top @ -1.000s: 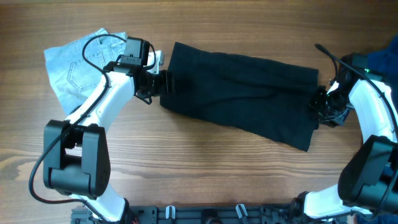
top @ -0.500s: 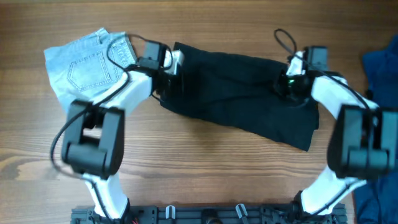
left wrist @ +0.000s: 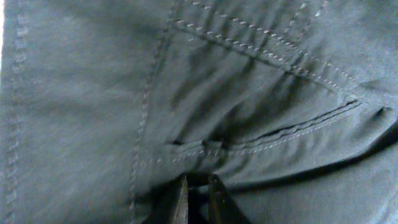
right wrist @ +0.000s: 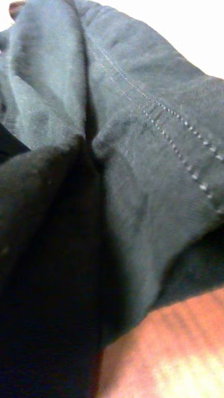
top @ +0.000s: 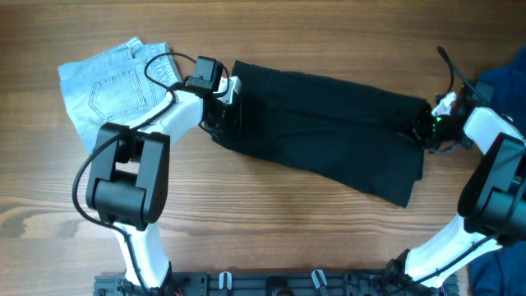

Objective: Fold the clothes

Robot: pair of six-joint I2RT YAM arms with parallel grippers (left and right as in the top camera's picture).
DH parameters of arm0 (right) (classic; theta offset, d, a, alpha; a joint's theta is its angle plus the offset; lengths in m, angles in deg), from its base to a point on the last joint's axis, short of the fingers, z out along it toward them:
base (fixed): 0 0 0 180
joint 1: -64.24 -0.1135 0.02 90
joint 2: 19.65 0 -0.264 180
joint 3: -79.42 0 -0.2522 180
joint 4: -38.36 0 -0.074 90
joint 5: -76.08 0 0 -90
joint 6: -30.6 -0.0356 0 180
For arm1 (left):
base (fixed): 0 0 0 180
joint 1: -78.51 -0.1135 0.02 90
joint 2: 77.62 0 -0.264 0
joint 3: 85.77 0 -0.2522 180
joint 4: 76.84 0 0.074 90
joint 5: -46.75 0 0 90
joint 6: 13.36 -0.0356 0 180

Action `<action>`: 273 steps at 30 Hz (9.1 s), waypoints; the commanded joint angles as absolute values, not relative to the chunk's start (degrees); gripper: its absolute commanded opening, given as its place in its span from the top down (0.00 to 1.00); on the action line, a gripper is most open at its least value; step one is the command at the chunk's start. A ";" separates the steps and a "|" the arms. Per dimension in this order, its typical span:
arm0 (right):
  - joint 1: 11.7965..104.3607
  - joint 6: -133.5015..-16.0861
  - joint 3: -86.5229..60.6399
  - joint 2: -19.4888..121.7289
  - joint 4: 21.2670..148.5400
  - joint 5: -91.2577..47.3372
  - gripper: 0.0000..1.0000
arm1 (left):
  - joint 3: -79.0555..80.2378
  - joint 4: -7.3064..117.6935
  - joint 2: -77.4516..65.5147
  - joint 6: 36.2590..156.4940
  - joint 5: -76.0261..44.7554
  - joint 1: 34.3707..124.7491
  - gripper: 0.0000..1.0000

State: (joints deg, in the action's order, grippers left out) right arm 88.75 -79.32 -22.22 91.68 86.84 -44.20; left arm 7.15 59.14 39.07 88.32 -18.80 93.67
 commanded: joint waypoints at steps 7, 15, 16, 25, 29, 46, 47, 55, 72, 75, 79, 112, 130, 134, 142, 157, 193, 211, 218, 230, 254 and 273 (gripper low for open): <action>82.07 -71.27 -23.36 71.63 99.43 -45.01 0.65 | -1.20 46.40 28.20 87.71 -14.63 88.79 0.28; 67.05 -79.08 -24.65 75.37 100.94 -34.32 0.64 | -1.18 45.54 33.84 87.80 -15.29 85.01 0.02; 66.05 -79.43 -24.65 76.11 101.02 -33.14 0.65 | -1.18 45.72 34.91 87.78 -14.63 84.73 0.02; 62.20 -84.83 -24.65 86.36 101.04 -27.61 0.78 | -1.18 51.71 42.35 87.73 -11.53 84.53 0.09; 62.20 -84.85 -24.65 87.76 101.18 -28.11 0.82 | -1.18 53.06 45.58 88.54 -11.57 86.89 0.16; 62.22 -84.39 -24.60 87.41 102.60 -31.11 0.91 | -1.31 57.61 50.67 95.08 4.58 89.32 0.96; 62.22 -84.02 -24.58 87.22 102.77 -31.11 0.91 | -1.31 57.26 49.67 95.05 5.59 88.88 0.96; 62.24 -83.43 -24.47 81.53 104.24 -30.87 0.91 | -1.38 47.07 34.59 89.28 -1.91 80.86 0.96; 67.27 -87.89 -23.82 72.59 104.69 -30.76 0.90 | -12.63 32.39 19.11 86.05 -25.25 97.95 0.96; 67.38 -87.97 -23.84 72.59 104.67 -29.29 0.89 | -12.63 33.78 22.02 86.84 -28.95 106.19 0.96; 68.45 -88.06 -23.84 72.59 104.69 -23.35 0.83 | -12.54 37.06 28.86 91.58 -30.91 115.70 0.96; 48.82 -52.41 -23.84 77.03 91.82 -45.40 0.46 | -21.62 20.52 20.97 93.63 -44.57 105.34 0.76; 43.27 -61.37 -23.84 54.93 111.84 -31.48 0.96 | -21.62 21.89 19.66 93.39 -45.93 101.76 0.72; 43.27 -65.96 -25.13 54.30 115.51 -31.19 0.96 | -21.62 22.99 19.66 93.39 -45.93 101.76 0.67; 43.58 -99.45 -31.03 54.98 121.11 -5.69 0.78 | -21.55 22.48 19.68 93.39 -39.37 102.02 0.57; 66.40 -94.84 -31.05 55.59 111.54 -24.31 0.54 | -19.67 22.35 26.30 93.35 -28.57 109.47 0.81; 66.57 -73.46 -33.41 76.70 87.69 -51.52 0.84 | -23.06 22.83 38.48 81.35 -13.19 121.60 0.85; 52.47 -57.68 -34.81 64.90 91.08 -51.41 0.35 | -22.88 18.48 27.24 81.59 -26.02 103.48 0.40; 47.31 -54.10 -34.39 70.50 90.01 -53.34 0.96 | -22.88 17.57 27.24 81.59 -26.85 99.70 0.36; 48.91 -62.86 -14.11 59.66 118.05 -23.59 0.96 | -22.88 18.92 27.57 81.57 -26.87 99.26 0.31; 58.94 -83.14 -26.53 87.57 104.10 -12.49 0.49 | -19.04 14.77 28.36 87.62 -23.92 100.47 0.06; 59.51 -80.41 -23.44 69.16 110.73 -17.01 0.36 | 4.77 39.55 36.82 93.33 -5.45 114.98 0.00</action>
State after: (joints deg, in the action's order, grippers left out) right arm 59.77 -81.13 -24.32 69.25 110.42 -16.05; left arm 4.28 39.31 35.70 92.06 -3.85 114.91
